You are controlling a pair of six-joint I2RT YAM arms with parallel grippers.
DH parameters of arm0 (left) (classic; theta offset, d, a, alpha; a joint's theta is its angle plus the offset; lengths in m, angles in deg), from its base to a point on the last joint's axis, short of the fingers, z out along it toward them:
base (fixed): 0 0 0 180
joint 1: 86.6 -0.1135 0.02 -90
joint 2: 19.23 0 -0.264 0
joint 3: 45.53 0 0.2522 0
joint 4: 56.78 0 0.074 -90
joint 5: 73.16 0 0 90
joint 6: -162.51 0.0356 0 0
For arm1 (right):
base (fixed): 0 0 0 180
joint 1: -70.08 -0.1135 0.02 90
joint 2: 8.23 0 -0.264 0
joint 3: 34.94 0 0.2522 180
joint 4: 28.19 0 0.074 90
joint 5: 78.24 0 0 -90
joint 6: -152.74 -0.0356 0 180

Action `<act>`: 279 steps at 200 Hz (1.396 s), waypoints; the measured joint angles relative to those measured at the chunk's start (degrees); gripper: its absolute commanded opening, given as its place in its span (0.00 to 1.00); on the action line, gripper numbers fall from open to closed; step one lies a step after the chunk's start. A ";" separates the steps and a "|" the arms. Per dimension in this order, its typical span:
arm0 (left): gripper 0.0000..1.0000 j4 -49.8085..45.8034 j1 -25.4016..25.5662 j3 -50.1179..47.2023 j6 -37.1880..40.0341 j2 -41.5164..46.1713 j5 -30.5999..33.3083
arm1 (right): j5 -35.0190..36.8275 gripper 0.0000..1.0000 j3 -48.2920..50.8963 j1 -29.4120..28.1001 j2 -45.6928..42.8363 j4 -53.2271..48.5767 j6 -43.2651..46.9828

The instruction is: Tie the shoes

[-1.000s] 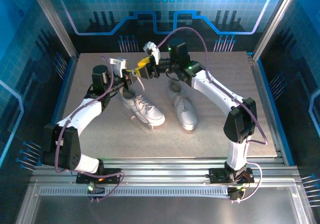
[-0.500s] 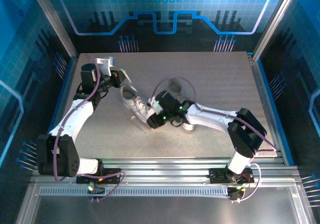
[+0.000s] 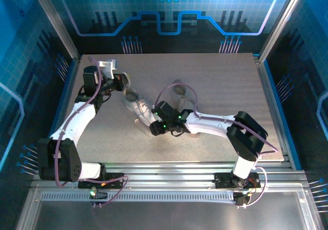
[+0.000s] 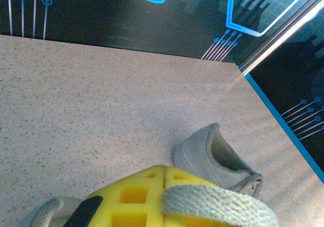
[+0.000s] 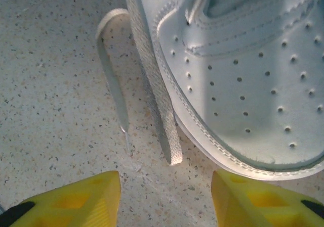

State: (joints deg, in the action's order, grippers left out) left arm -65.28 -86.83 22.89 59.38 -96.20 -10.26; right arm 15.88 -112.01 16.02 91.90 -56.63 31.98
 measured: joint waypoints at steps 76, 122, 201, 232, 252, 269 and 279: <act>0.00 -0.44 -0.09 0.00 0.15 0.17 -1.09 | -0.02 0.47 0.66 -0.42 5.16 1.40 -3.58; 0.00 -0.48 -0.11 -0.02 0.15 0.17 -1.33 | 0.02 0.42 -1.33 -0.28 8.26 0.79 -4.94; 0.00 -1.73 -2.03 -1.55 0.15 2.56 -3.08 | 2.29 0.00 7.37 0.00 3.78 10.45 -6.19; 0.00 -2.73 -3.80 -1.97 0.15 5.07 -4.42 | 4.94 0.00 9.62 0.02 -3.72 10.21 -3.74; 0.00 -4.22 -4.07 -1.95 0.70 7.48 -5.07 | 6.51 0.00 8.04 0.02 -7.96 8.44 -0.79; 0.00 -6.38 -4.15 -1.90 1.73 9.57 -5.14 | 8.11 0.00 5.31 0.07 -10.08 6.03 2.58; 0.00 -7.76 -4.26 -1.88 2.19 10.82 -5.01 | 9.05 0.00 3.39 0.20 -10.82 4.48 4.61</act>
State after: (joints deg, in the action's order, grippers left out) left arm -73.04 -91.09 21.01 61.57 -85.38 -15.26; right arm 24.93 -108.62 16.22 81.09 -52.15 36.59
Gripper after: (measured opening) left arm 0.051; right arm 0.040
